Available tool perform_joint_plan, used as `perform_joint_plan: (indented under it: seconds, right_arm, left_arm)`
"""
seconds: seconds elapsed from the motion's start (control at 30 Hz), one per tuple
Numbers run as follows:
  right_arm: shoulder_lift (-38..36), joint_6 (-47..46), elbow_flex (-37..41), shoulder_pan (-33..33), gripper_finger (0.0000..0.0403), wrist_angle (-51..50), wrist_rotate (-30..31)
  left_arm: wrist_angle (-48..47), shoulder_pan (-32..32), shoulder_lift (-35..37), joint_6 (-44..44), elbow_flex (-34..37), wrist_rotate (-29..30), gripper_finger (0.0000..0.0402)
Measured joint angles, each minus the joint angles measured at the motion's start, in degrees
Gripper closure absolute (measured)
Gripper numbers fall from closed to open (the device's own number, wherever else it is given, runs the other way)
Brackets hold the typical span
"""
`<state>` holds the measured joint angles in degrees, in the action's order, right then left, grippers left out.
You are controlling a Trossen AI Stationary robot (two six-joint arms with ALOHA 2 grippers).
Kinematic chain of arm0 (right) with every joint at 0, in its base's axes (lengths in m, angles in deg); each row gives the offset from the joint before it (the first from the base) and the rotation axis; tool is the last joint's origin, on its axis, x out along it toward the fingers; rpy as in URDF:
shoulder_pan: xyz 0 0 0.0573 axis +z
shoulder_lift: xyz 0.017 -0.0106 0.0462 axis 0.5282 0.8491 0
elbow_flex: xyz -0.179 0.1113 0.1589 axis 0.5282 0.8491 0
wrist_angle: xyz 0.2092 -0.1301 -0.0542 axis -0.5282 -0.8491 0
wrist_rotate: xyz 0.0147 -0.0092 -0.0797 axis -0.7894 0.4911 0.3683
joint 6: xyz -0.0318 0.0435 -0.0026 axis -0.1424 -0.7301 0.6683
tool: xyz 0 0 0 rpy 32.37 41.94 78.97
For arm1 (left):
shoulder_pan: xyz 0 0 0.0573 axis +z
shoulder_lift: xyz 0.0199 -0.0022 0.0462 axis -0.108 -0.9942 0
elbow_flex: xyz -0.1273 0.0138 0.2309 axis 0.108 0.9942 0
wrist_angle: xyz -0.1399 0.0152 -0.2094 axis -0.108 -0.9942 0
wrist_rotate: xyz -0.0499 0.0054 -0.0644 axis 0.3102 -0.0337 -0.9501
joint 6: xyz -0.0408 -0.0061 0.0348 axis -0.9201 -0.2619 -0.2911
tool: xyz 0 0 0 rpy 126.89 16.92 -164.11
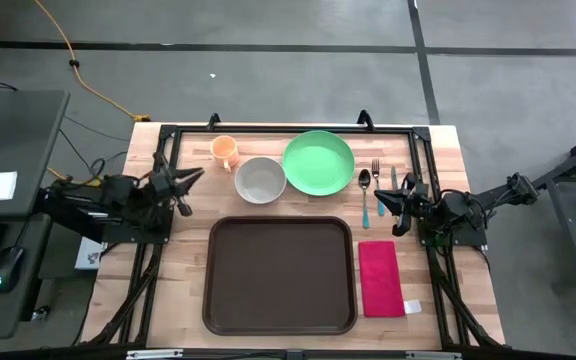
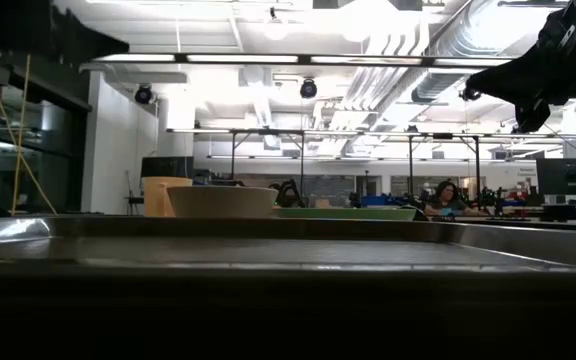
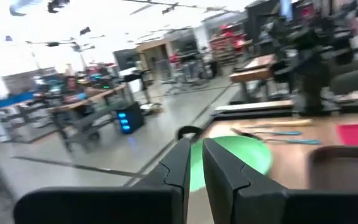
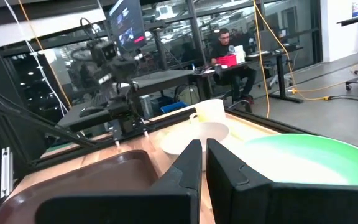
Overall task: Set up tray
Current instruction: Put the mug on the brown serving tray
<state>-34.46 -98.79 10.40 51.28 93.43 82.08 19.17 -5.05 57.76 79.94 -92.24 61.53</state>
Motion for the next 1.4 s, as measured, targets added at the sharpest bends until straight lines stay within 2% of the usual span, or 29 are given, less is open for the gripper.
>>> perform_joint_plan:
  seconds: [0.2,0.33,0.47,0.63,0.73,0.8,1.03,1.2,1.4]
  right_arm:
    - [0.0,-0.1,0.0,0.0,0.0402,0.0,0.0]
    - [0.0,-0.5,0.0,0.0,0.0402,0.0,-0.1]
    - [0.0,-1.1,0.0,0.0,0.0402,0.0,-0.1]
    - [0.0,-4.1,0.0,0.0,0.0402,0.0,-0.1]
    - [0.0,-4.1,0.0,0.0,0.0402,0.0,-0.3]
    - [0.0,-4.1,0.0,0.0,0.0402,0.0,-0.4]
    - [0.0,-5.1,0.0,0.0,0.0402,0.0,-0.9]
    - [0.0,-5.2,0.0,0.0,0.0402,0.0,-1.5]
    - [0.0,-5.2,0.0,0.0,0.0402,0.0,-1.6]
  left_arm:
    - [-6.9,0.0,-9.5,4.5,-10.7,1.2,0.0370]
    - [-12.4,0.0,-17.8,6.7,-18.0,1.4,0.0379]
    - [-19.6,0.0,-27.4,8.2,-25.7,5.2,0.0363]
    - [-30.7,0.1,-39.0,8.1,-36.2,14.1,0.0340]
    - [-36.1,2.7,-45.0,6.0,-41.8,15.2,0.0336]
    - [-39.4,5.6,-48.3,3.2,-45.3,13.2,0.0336]
    - [-49.0,19.7,-56.8,-8.2,-53.0,-0.5,0.0335]
    - [-53.0,29.1,-60.0,-14.0,-53.6,-7.6,0.0332]
    - [-55.9,37.9,-61.5,-20.3,-53.6,-11.9,0.0332]
